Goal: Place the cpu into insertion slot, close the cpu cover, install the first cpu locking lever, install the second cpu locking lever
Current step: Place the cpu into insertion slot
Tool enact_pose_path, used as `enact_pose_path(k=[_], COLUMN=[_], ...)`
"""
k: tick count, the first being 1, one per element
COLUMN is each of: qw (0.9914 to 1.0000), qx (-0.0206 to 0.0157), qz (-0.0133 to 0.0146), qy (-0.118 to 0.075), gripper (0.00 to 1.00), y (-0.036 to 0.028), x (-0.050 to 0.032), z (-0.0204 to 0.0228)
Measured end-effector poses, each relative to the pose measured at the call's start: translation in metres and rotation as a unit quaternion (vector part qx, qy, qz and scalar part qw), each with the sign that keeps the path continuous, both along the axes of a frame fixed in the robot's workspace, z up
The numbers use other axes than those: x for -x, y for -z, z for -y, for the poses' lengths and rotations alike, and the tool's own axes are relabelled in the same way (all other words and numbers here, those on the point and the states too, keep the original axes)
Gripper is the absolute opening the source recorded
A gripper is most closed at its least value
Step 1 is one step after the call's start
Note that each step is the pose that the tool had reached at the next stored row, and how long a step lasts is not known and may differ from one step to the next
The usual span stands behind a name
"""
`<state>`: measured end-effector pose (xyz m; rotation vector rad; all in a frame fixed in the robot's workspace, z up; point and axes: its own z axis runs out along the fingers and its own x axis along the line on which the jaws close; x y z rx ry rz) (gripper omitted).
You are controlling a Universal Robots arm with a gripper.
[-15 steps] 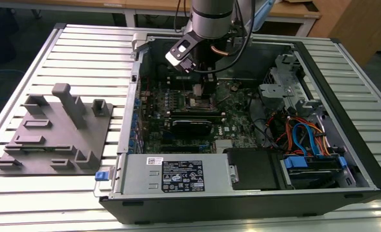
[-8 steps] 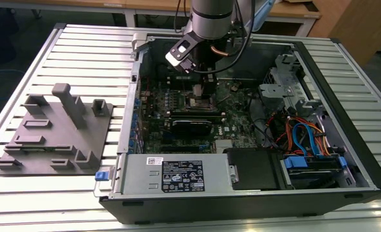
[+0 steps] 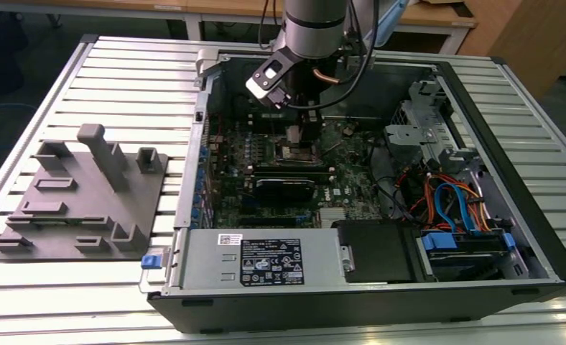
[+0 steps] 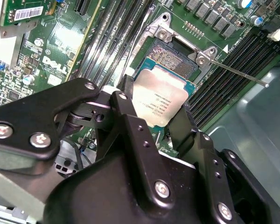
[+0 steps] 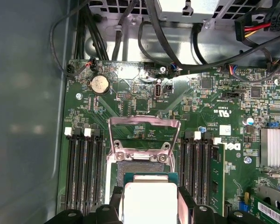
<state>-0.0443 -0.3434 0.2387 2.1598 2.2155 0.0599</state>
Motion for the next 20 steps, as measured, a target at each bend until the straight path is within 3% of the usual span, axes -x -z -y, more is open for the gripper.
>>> enact_pose_path(k=[20], qw=[0.99999], qx=[0.0003], qz=[-0.0005], qy=[0.005], gripper=[0.54], y=[0.0327], x=[0.0011], z=[0.0001])
